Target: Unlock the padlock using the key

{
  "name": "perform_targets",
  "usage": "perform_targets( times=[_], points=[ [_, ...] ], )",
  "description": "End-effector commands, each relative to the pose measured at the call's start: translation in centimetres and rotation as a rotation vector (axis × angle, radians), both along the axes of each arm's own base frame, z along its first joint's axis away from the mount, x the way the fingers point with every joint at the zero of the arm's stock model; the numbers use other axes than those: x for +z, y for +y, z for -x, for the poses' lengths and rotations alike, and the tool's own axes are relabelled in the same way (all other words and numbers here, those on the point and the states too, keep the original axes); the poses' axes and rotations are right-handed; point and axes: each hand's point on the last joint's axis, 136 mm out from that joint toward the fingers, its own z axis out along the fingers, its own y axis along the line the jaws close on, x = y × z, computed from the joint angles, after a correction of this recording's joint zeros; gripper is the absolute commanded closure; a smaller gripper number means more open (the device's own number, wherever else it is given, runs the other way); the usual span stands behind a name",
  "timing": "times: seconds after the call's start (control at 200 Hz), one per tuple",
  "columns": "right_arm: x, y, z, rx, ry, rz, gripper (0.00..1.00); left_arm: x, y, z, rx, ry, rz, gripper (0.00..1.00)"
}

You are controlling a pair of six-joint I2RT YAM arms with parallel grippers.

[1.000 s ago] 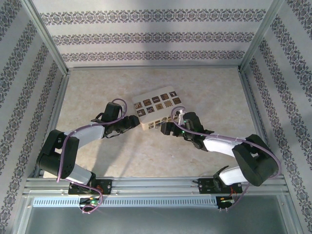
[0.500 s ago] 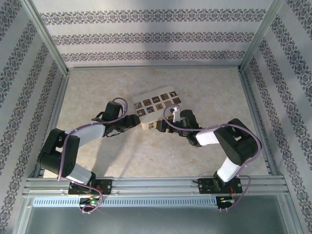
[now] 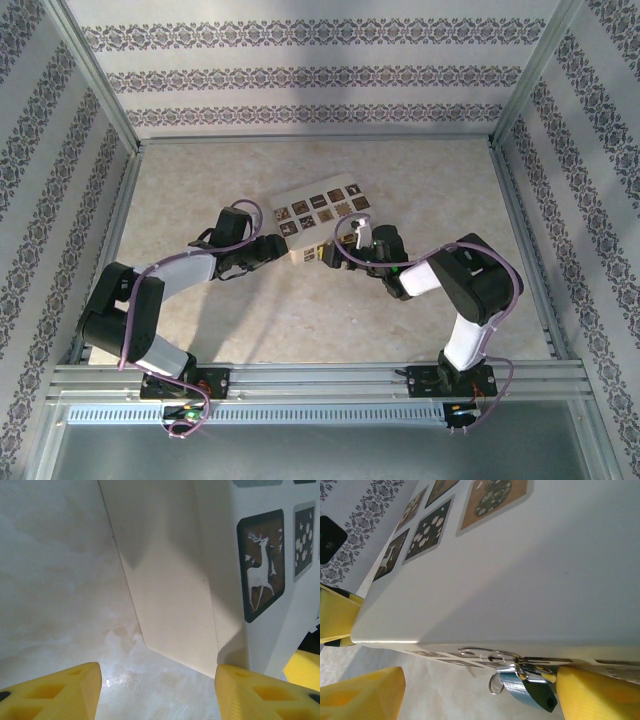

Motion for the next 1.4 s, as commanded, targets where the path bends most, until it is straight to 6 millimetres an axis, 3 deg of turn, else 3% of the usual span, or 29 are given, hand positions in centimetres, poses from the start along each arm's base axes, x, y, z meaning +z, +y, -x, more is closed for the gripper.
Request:
perform_targets(
  times=[0.0,0.38,0.73,0.955,1.394],
  points=[
    [1.4,0.7,-0.8,0.035,-0.058,-0.049,0.22,0.0,-0.6,-0.1,-0.03,0.002,-0.017,0.39],
    [2.9,1.4,-0.6,0.121,-0.111,-0.183,0.38,-0.5,-0.6,-0.3,-0.032,0.014,-0.026,0.39],
    [2.0,1.3,-0.2,0.134,-0.097,-0.213,0.52,-0.5,-0.5,-0.2,-0.031,0.015,-0.034,0.39],
    [2.4,1.4,0.5,0.172,-0.116,-0.231,0.42,-0.5,-0.4,-0.2,-0.031,0.016,-0.036,0.39],
    [3.1,1.6,2.0,0.243,-0.166,-0.221,0.52,-0.7,-0.3,0.0,-0.029,0.02,-0.042,0.39]
  ],
)
